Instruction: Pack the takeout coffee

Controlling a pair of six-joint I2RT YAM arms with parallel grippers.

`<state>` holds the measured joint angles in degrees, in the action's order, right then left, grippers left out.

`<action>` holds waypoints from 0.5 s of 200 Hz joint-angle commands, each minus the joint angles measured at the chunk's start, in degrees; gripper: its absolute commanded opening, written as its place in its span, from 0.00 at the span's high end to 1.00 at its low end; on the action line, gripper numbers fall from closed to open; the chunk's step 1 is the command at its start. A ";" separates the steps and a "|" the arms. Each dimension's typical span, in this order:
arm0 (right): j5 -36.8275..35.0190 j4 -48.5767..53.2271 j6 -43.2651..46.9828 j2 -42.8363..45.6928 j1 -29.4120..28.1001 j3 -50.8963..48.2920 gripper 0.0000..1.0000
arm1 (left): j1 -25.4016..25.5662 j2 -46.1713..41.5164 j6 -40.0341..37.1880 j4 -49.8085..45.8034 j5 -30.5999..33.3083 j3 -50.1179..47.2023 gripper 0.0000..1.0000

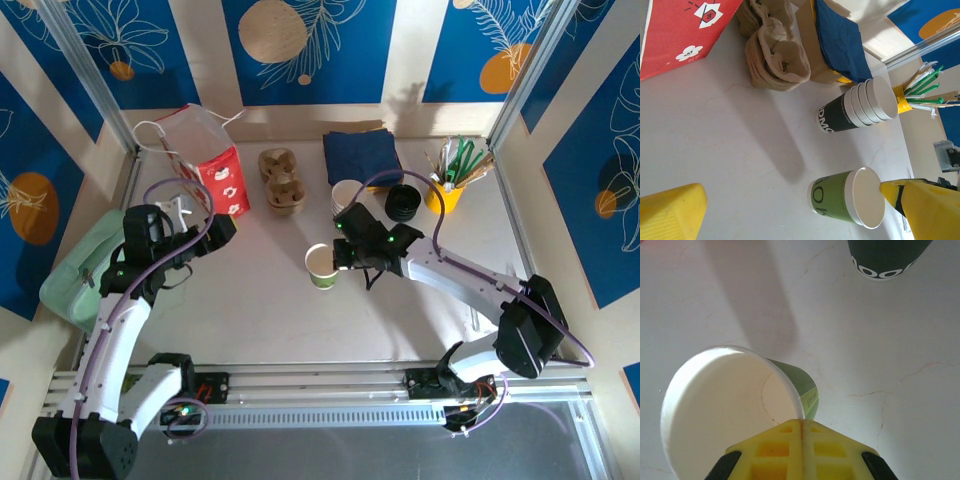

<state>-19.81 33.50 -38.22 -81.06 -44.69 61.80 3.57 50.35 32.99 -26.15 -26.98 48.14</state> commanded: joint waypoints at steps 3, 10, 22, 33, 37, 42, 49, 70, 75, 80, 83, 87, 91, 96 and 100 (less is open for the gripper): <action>-1.03 -2.46 -1.31 -0.69 -0.57 -1.39 1.00 | 0.38 -0.42 0.57 0.36 -1.01 -0.59 0.01; -1.01 -2.80 -1.32 -0.76 -0.66 -1.71 1.00 | 0.38 -0.43 0.58 0.24 -0.97 -0.59 0.01; -0.85 -2.98 -1.37 -0.90 -0.83 -2.03 1.00 | 0.36 -0.38 0.54 0.22 -0.83 -0.50 0.01; -0.84 -3.17 -1.34 -1.19 -0.90 -2.28 1.00 | 0.38 -0.26 0.58 0.34 -0.79 -0.50 0.00; -0.84 -3.17 -1.34 -1.27 -0.93 -2.28 1.00 | 0.38 -0.17 0.67 0.47 -0.76 -0.50 0.01; -0.98 -3.02 -1.26 -1.31 -1.03 -2.38 1.00 | 0.38 -0.16 0.80 0.65 -0.87 -0.50 0.01; -1.35 -2.94 -1.20 -1.53 -1.25 -2.39 1.00 | 0.38 -0.08 0.96 0.83 -0.95 -0.59 0.01; -1.72 -3.00 -1.45 -1.64 -1.67 -2.61 1.00 | 0.38 0.10 1.28 1.02 -1.23 -0.83 0.00; -1.78 -3.08 -1.42 -1.65 -1.78 -2.73 1.00 | 0.36 0.10 1.22 1.09 -1.20 -0.85 0.01; -1.79 -3.28 -1.49 -1.64 -1.81 -2.78 1.00 | 0.38 0.06 1.24 1.02 -1.23 -0.90 0.01; -1.81 -3.31 -1.46 -1.57 -1.87 -2.90 1.00 | 0.38 -0.01 1.25 1.06 -1.23 -0.94 0.01; -1.81 -3.36 -1.45 -1.59 -1.83 -2.93 1.00 | 0.38 0.02 1.26 0.98 -1.22 -0.94 0.01; -1.80 -3.42 -1.43 -1.61 -1.96 -2.92 1.00 | 0.38 -0.02 1.24 1.00 -1.20 -0.94 0.00; -1.83 -3.47 -1.48 -1.70 -1.98 -3.00 0.99 | 0.38 -0.03 1.26 0.93 -1.14 -0.94 0.01; -1.86 -3.51 -1.45 -1.73 -1.98 -3.00 0.99 | 0.38 -0.07 1.20 0.92 -1.14 -0.94 0.01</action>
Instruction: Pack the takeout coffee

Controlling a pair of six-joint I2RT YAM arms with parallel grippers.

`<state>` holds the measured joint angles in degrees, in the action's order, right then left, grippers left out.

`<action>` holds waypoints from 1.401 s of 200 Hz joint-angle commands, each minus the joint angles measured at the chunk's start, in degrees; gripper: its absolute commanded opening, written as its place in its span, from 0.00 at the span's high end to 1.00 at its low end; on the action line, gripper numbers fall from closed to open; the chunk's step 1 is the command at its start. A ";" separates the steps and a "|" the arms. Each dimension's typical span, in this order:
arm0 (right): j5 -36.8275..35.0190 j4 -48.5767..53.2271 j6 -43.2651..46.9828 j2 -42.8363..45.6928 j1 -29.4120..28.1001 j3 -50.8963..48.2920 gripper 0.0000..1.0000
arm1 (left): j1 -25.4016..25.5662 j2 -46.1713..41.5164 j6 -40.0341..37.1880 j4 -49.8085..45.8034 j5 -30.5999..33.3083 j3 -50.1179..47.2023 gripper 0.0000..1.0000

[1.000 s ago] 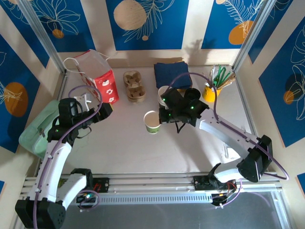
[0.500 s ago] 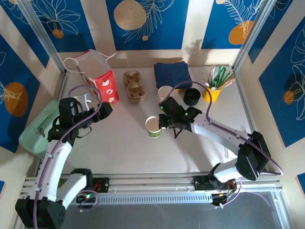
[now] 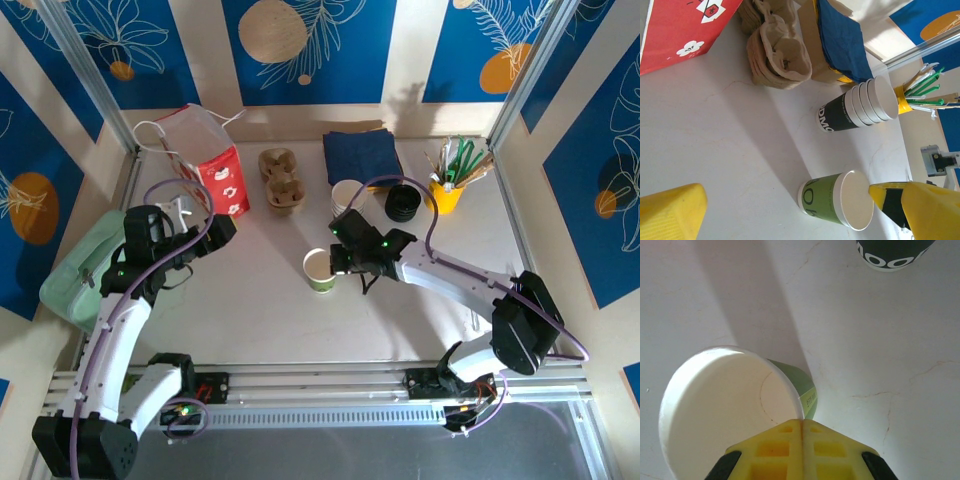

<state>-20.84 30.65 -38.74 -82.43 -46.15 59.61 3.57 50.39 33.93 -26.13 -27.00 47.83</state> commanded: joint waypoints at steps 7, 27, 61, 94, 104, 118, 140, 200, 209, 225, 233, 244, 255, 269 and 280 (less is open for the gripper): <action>-0.76 -0.69 -1.01 -0.50 -0.52 -0.84 0.98 | 0.38 -0.11 0.29 0.76 -1.13 -0.64 0.01; -0.86 -0.51 -1.23 -0.98 -0.51 -0.90 0.95 | 0.38 -0.16 0.30 1.03 -1.51 -0.72 0.00; -0.92 0.48 -1.61 -0.54 -0.59 -0.35 0.80 | 0.38 0.01 0.78 1.52 -2.17 -0.65 0.01; -1.52 3.15 -1.16 1.64 -0.57 2.43 0.62 | 0.38 -0.14 0.78 1.13 -2.17 -0.15 0.01; -1.80 3.91 -0.95 2.56 -0.52 3.38 0.57 | 0.38 -0.12 0.72 0.79 -1.97 0.06 0.01; -1.70 5.00 -0.72 4.07 -0.14 4.43 0.53 | 0.38 -0.25 0.76 0.62 -1.94 0.24 0.01; -1.94 6.64 0.04 6.74 0.66 5.85 0.51 | 0.36 -0.70 0.64 0.20 -1.81 0.42 0.01; -2.42 7.40 2.31 14.53 10.93 4.82 0.45 | 0.38 -1.23 0.59 0.29 -1.61 0.00 0.01; -1.90 7.40 2.44 14.84 14.02 4.57 0.45 | 0.38 -1.42 0.84 0.54 -1.54 -0.31 0.01; -2.15 6.97 2.14 14.48 19.23 4.28 0.39 | 0.38 -1.70 1.77 1.74 -1.20 -1.19 0.00; -3.67 6.75 1.35 14.13 21.30 4.00 0.37 | 0.34 -1.71 2.33 2.67 -1.16 -1.70 0.01; -5.23 6.14 0.01 13.38 23.91 3.44 0.35 | 0.38 -1.53 2.96 3.91 -1.50 -2.17 0.01; -5.10 5.06 -0.68 12.23 26.77 2.98 0.34 | 0.38 -1.10 3.49 4.79 -2.12 -2.22 0.01; -5.30 4.15 -1.89 10.10 29.41 2.91 0.33 | 0.38 -0.83 3.84 5.22 -2.58 -2.26 0.01; -5.20 3.78 -2.68 8.10 31.07 3.35 0.33 | 0.38 -0.97 3.87 5.43 -2.37 -2.31 0.01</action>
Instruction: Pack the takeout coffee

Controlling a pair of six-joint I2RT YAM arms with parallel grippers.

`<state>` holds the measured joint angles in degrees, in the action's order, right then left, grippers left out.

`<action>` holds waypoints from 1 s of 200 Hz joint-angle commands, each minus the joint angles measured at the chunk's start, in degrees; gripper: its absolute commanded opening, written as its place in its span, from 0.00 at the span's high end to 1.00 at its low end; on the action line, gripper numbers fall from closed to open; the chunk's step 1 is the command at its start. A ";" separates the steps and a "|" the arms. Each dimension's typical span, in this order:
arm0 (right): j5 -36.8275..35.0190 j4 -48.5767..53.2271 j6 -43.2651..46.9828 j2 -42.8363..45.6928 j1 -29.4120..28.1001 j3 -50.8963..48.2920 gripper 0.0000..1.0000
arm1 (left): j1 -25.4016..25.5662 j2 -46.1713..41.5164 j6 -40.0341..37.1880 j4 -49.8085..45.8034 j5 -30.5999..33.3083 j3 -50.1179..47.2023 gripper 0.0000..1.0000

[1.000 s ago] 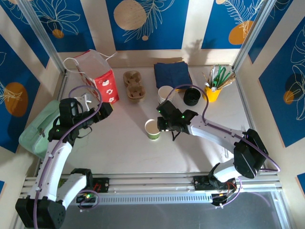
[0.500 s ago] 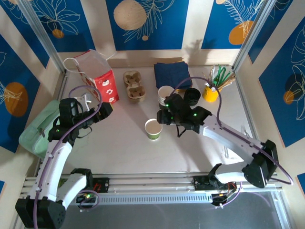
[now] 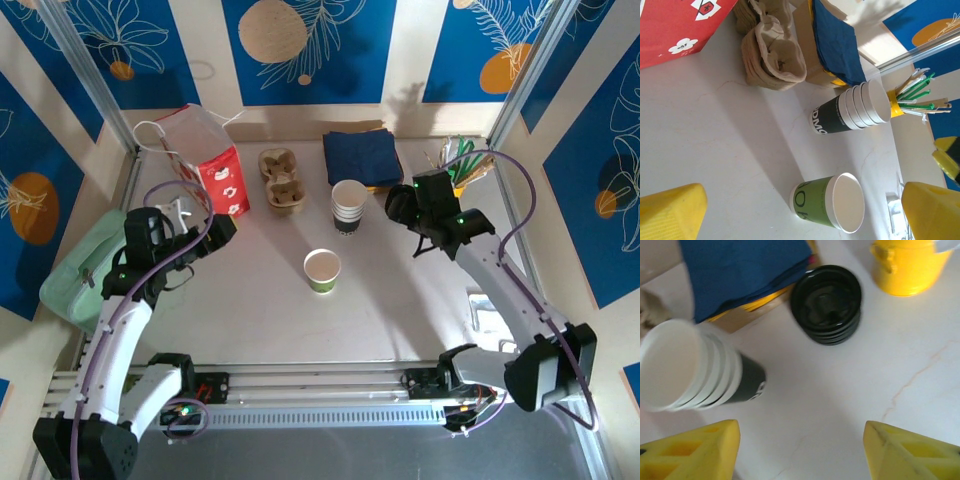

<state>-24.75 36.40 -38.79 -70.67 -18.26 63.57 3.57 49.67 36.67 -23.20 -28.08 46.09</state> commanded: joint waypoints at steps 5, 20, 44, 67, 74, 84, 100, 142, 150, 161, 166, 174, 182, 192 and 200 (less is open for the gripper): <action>-0.91 -2.28 -2.74 -4.59 3.69 -0.27 0.33 | 0.38 -0.35 1.18 2.54 -1.21 -0.69 0.01; -1.60 -2.78 -3.34 -7.52 4.46 0.92 0.33 | 0.38 -0.46 1.26 2.55 -1.16 -0.73 0.01; -2.96 -3.46 -4.16 -12.29 4.78 2.56 0.34 | 0.38 -0.57 1.14 2.48 -1.31 -0.56 0.01; -3.89 -3.86 -5.11 -16.17 5.08 4.12 0.34 | 0.38 -0.58 1.13 2.34 -1.44 -0.30 0.01; -4.38 -3.89 -5.31 -17.07 5.10 4.53 0.35 | 0.32 -0.56 1.04 2.28 -1.44 -0.20 0.01; -4.45 -3.65 -5.58 -18.42 5.47 5.19 0.35 | 0.38 -0.45 0.97 2.20 -1.45 -0.04 0.01; -4.45 -3.87 -6.81 -19.55 6.21 5.67 0.35 | 0.38 -0.28 1.18 2.21 -1.66 0.06 0.01; -3.82 -4.72 -6.59 -22.39 7.25 6.92 0.36 | 0.38 -1.04 0.86 1.09 -1.28 0.33 0.01; -3.72 -4.67 -6.57 -23.06 7.54 7.24 0.36 | 0.37 -1.06 0.86 1.06 -1.27 0.36 0.01; -3.20 -5.11 -6.27 -23.85 7.86 7.52 0.37 | 0.38 -0.98 0.86 1.19 -1.44 0.49 0.01; -3.03 -5.43 -6.13 -24.12 7.93 7.68 0.37 | 0.38 -0.90 0.88 1.14 -1.46 0.58 0.01; -2.72 -5.75 -5.96 -24.64 8.11 7.91 0.38 | 0.32 -0.81 0.92 1.09 -1.39 0.68 0.01; -2.58 -5.98 -5.87 -25.21 8.16 8.42 0.39 | 0.38 -0.80 0.85 1.01 -1.38 0.76 0.01; -2.30 -5.97 -5.67 -25.95 8.57 9.06 0.40 | 0.38 -0.72 0.78 0.91 -1.31 0.83 0.01; -1.92 -5.85 -5.68 -26.58 8.83 9.68 0.40 | 0.36 -0.80 0.86 0.81 -1.35 0.78 0.00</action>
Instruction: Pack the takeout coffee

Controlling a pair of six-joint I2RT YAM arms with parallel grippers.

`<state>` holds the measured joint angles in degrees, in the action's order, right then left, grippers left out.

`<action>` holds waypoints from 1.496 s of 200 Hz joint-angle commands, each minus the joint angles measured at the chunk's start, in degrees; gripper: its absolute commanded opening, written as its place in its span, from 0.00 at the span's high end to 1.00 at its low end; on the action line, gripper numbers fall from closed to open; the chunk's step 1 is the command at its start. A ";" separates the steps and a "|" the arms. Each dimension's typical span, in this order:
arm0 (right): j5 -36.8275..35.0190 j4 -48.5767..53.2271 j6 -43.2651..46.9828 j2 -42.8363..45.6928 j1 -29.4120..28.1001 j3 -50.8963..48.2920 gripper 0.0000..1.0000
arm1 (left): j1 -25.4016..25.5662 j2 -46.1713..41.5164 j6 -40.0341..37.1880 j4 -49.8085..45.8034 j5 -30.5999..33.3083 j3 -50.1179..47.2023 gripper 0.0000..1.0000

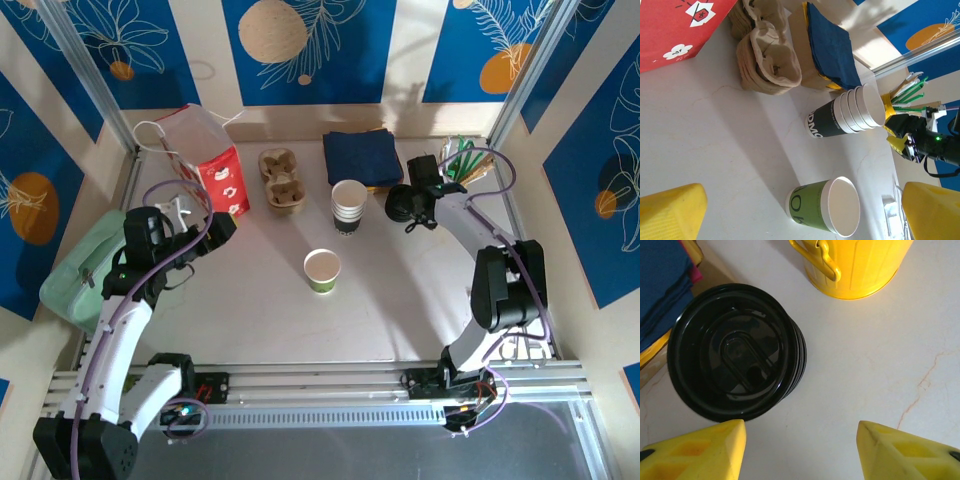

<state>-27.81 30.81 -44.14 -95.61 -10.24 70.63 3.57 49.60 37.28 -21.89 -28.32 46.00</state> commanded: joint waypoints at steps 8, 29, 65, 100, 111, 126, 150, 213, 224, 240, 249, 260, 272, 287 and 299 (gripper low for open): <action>1.34 -0.31 -0.40 -2.27 1.14 3.05 0.40 | 0.38 -0.81 0.08 -0.56 -1.06 0.85 0.00; 1.53 -0.49 -0.37 -3.59 1.38 4.26 0.40 | 0.38 -1.12 0.14 -0.70 -1.01 0.67 0.01; 2.99 -0.28 -0.72 -6.27 1.75 6.85 0.44 | 0.34 -1.09 -0.60 -2.13 0.16 1.02 0.01; 2.59 0.01 -1.46 -7.64 1.64 8.34 0.48 | 0.38 -1.17 -0.71 -2.43 0.01 1.02 0.01; 2.17 0.95 -1.83 -8.35 1.70 8.93 0.48 | 0.38 -1.24 -0.87 -2.62 0.28 1.02 0.01; 1.30 3.00 -2.52 -9.34 1.65 10.33 0.48 | 0.38 -1.32 -1.15 -3.07 0.78 1.03 0.00; 1.63 3.47 -2.88 -10.53 1.54 11.00 0.49 | 0.38 -1.35 -0.94 -3.06 0.81 0.76 0.01; 2.15 2.59 -2.70 -11.70 1.36 10.67 0.58 | 0.38 -1.34 -1.23 -3.37 1.07 0.81 0.01; 2.14 2.68 -2.69 -11.95 1.42 10.80 0.59 | 0.38 -1.35 -1.25 -3.44 1.06 0.76 0.01; 2.15 2.66 -2.70 -12.13 1.43 10.78 0.60 | 0.38 -1.37 -1.33 -3.55 1.07 0.77 0.01; 2.13 2.63 -2.79 -12.23 1.47 10.91 0.60 | 0.36 -1.39 -1.30 -3.59 1.14 0.76 0.01; 2.12 2.59 -2.76 -12.31 1.37 10.76 0.61 | 0.34 -1.43 -1.26 -3.60 1.16 0.76 0.01; 2.43 2.26 -2.68 -12.38 1.38 10.82 0.65 | 0.38 -1.41 -1.32 -3.47 1.16 0.76 0.01; 2.51 2.24 -2.65 -12.58 1.37 10.78 0.67 | 0.38 -1.33 -1.46 -3.55 1.24 0.67 0.01; 2.62 2.13 -2.70 -12.69 1.37 10.72 0.67 | 0.38 -1.26 -1.61 -3.68 1.38 0.58 0.01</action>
<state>-25.67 32.56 -46.15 -106.85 -8.82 80.53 3.57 49.12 37.04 -24.91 -27.79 46.00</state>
